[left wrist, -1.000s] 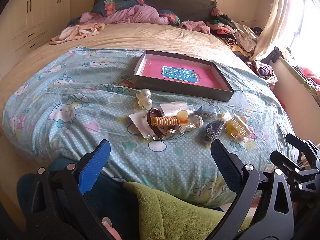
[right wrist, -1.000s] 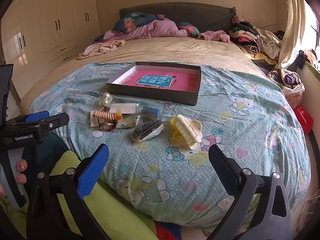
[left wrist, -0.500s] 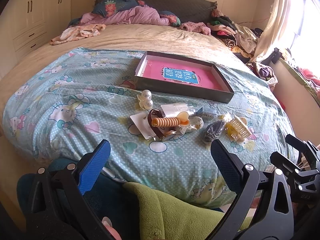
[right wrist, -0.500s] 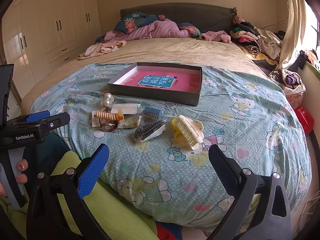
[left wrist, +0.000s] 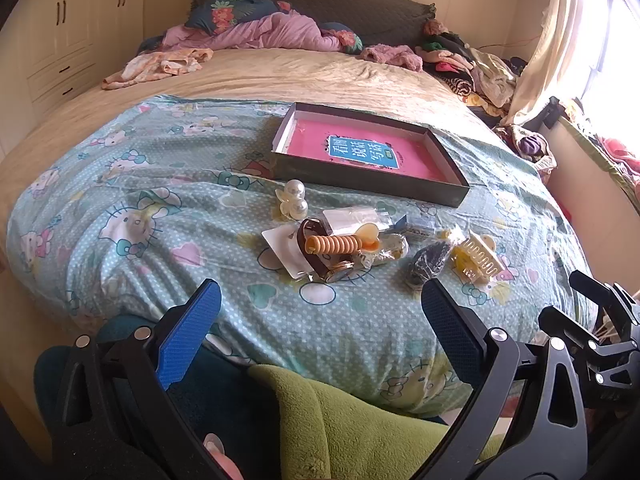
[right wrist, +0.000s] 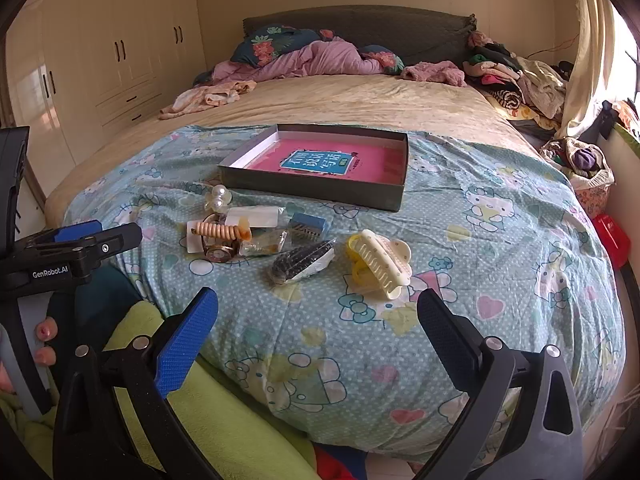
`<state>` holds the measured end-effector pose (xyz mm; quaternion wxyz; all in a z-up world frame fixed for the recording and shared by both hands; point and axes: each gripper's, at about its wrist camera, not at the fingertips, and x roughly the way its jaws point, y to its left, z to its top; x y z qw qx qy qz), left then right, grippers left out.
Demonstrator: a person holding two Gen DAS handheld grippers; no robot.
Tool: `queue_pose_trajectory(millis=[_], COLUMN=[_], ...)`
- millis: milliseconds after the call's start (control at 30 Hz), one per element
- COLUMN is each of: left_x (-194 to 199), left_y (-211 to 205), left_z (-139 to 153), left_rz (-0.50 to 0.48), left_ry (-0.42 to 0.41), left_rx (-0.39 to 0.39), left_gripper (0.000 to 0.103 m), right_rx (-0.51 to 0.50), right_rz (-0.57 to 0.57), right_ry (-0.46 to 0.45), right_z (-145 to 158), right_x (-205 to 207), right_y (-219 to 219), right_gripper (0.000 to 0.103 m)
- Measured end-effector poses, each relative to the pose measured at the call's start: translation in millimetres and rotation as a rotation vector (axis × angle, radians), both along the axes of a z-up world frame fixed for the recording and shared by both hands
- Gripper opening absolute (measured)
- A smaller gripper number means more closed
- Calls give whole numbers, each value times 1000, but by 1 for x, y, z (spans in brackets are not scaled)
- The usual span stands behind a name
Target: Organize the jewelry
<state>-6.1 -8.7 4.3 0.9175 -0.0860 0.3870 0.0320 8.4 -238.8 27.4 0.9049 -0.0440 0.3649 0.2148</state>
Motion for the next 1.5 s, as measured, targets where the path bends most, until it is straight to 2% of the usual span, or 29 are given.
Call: queue_pose_trajectory(millis=[500,1033,1200,1267,1500], left_x=[8,46,61,65,73], left_y=[13,38,61,72,87], left_z=[1,-2,-17,-27,-56], left_rz=[40,102,128,120,85], left_ry=[2,-3,44,69,133], left_rx=[11,5,-15,-41,-54], left_gripper=[94,94,94,94,94], right_rx=[2,3,-10,-7,-23], right_rz=[15,4,-34,-59,-114], right_ry=[-1,-28,-32,-19,9], right_z=[-2,-1,-5,-9,-25], right_x=[6,51,69,78,102], right_y=[1,-2,-15,-23,-44], right_gripper=[99,99,99,99,99])
